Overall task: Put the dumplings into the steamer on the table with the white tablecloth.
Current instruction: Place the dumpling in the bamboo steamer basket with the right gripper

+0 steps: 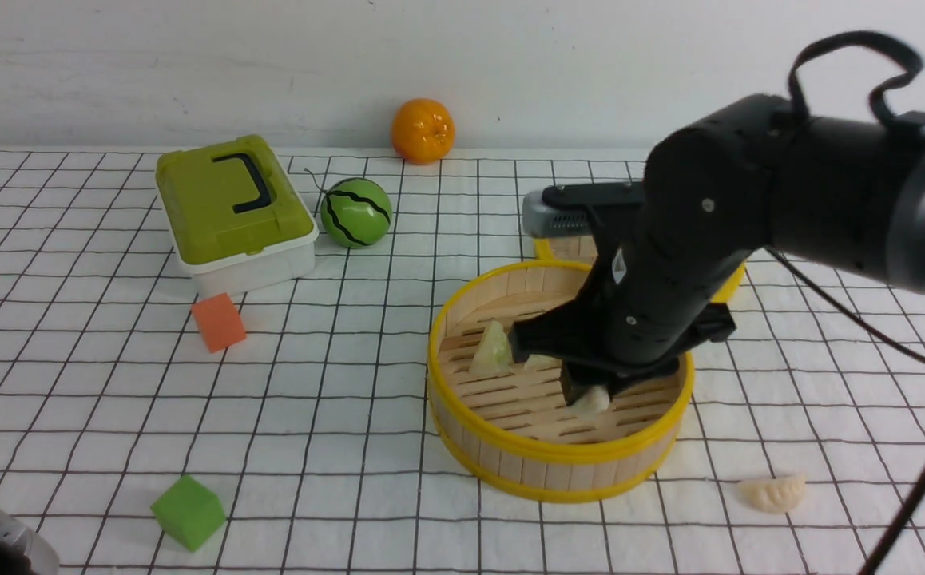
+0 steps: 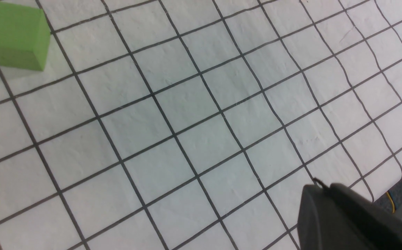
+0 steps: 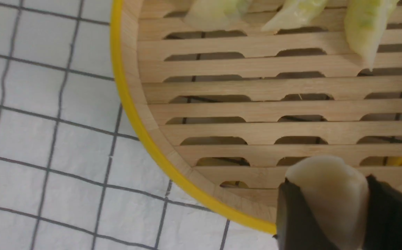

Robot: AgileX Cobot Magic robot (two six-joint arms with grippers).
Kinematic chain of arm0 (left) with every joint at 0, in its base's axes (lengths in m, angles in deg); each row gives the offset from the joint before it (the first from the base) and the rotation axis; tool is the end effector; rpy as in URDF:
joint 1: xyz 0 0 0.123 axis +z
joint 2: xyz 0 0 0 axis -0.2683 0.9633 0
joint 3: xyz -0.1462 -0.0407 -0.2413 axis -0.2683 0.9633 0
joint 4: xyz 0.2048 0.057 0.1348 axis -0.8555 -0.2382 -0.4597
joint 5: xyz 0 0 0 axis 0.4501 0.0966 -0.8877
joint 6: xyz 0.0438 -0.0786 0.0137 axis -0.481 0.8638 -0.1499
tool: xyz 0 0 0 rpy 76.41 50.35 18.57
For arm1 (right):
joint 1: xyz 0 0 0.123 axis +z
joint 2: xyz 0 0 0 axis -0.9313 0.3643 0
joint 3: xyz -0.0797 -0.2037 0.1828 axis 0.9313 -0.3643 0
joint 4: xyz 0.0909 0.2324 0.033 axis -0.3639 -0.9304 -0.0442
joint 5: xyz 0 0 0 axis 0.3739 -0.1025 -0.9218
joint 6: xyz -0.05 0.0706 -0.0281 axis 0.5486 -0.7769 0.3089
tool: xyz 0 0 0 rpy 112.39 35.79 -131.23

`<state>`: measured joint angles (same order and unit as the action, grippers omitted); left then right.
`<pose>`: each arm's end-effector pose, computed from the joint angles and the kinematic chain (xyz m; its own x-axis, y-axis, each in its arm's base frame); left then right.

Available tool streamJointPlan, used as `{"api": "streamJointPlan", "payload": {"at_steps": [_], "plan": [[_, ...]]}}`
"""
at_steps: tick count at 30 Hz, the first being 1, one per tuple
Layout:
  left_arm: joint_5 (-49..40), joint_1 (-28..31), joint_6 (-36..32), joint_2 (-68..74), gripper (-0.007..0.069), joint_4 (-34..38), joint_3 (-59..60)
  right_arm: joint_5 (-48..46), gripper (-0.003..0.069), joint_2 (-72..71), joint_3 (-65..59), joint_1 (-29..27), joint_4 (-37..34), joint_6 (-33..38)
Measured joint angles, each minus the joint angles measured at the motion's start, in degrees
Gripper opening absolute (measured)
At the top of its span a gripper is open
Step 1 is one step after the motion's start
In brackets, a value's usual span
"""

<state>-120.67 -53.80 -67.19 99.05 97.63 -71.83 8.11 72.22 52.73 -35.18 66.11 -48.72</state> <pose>0.0712 -0.0695 0.2683 -0.7346 0.2211 -0.6414 0.4903 0.8265 -0.2766 0.3222 0.2148 0.2505 -0.9396 -0.0994 -0.3276 -0.1638 0.9708 0.1753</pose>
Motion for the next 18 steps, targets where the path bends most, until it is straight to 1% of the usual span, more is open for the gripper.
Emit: {"api": "streamJointPlan", "payload": {"at_steps": [4, 11, 14, 15, 17, 18], "plan": [[-0.08, 0.00, 0.00, 0.00, 0.0019, 0.00, 0.00, 4.06, 0.0237, 5.89, 0.00, -0.40, 0.28, 0.28], [-1.86, 0.00, 0.00, 0.00, 0.0019, 0.00, 0.00, 8.25, 0.0242, 8.88, 1.25, -0.47, 0.08, 0.05], [-1.92, 0.00, 0.00, 0.00, 0.0019, 0.00, 0.00, 7.96, 0.0303, 8.91, 2.52, -0.47, 0.08, 0.05], [-1.92, 0.00, 0.00, 0.00, 0.0019, 0.00, 0.00, 6.64, 0.0342, 8.84, 3.27, -0.47, 0.08, 0.24], [-2.05, 0.00, 0.00, 0.00, 0.0020, 0.00, 0.00, 2.62, 0.0400, 8.22, 5.18, -0.51, 0.08, 1.99], [-2.32, 0.00, 0.00, 0.00, 0.0021, -0.06, 0.00, -1.40, 0.0431, 7.45, 6.42, -0.53, 0.08, 3.83]]}}
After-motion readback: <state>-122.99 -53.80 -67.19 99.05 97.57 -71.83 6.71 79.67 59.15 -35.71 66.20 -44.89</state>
